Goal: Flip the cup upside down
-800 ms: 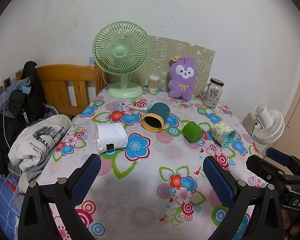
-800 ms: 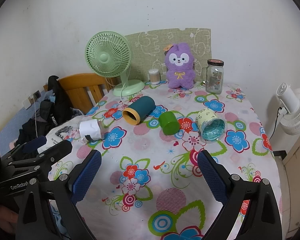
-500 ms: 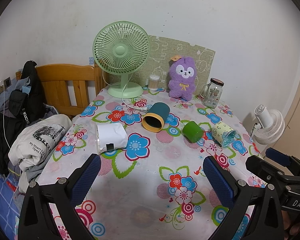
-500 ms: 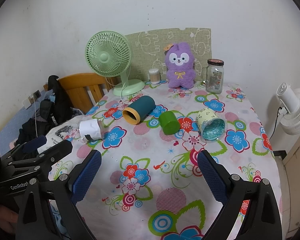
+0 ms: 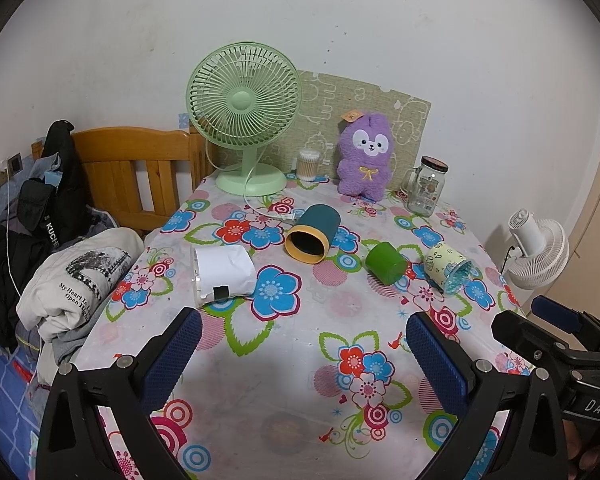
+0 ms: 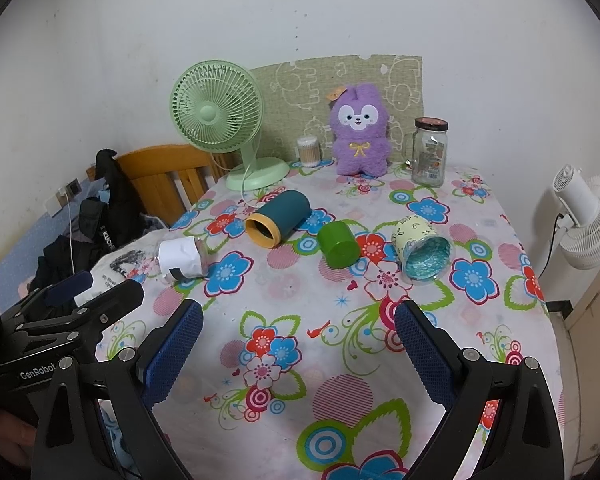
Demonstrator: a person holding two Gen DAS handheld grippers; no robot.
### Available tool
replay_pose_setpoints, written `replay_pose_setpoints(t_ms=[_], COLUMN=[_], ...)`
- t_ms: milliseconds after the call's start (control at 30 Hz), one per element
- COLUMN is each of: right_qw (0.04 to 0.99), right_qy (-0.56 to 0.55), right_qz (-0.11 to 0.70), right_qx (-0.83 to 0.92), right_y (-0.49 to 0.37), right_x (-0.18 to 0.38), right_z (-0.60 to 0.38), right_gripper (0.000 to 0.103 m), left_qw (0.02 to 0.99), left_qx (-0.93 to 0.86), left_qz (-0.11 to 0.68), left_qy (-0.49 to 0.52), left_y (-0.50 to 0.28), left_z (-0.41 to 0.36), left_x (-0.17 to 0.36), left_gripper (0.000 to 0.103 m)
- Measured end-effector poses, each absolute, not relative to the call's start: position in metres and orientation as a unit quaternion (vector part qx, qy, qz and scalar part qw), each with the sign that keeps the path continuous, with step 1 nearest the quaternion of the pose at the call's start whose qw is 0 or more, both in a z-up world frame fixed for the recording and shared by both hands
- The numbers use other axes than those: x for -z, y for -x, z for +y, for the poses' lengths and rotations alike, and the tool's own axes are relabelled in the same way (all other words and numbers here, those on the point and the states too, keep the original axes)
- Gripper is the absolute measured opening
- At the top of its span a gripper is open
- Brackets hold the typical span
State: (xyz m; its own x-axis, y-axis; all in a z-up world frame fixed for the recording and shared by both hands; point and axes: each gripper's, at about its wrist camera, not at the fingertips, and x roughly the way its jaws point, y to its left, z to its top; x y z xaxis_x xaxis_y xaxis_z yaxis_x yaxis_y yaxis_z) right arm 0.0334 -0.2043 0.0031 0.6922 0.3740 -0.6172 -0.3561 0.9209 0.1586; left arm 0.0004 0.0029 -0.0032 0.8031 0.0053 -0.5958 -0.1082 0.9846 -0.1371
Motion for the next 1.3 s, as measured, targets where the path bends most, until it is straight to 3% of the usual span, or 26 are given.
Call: replay_pose_setpoints(t_ms=[700, 1300], right_qw=[0.915, 0.878], right_qy=[0.014, 0.022], right_qz=[0.362, 0.455], right_qx=[-0.177, -0.148], right_y=[-0.061, -0.221], right_x=[0.006, 0.037], right_z=[-0.202, -0.256], right_gripper=[0.098, 0.098], left_qw=[0.936, 0.922], left_qx=[-0.012, 0.023], left_qz=[0.341, 0.384], left_qy=[0.087, 0.038], left_y=[-0.019, -0.107], left_z=[0.005, -0.032], left_x=[0.024, 0.049], left_gripper=[0.103, 0.103])
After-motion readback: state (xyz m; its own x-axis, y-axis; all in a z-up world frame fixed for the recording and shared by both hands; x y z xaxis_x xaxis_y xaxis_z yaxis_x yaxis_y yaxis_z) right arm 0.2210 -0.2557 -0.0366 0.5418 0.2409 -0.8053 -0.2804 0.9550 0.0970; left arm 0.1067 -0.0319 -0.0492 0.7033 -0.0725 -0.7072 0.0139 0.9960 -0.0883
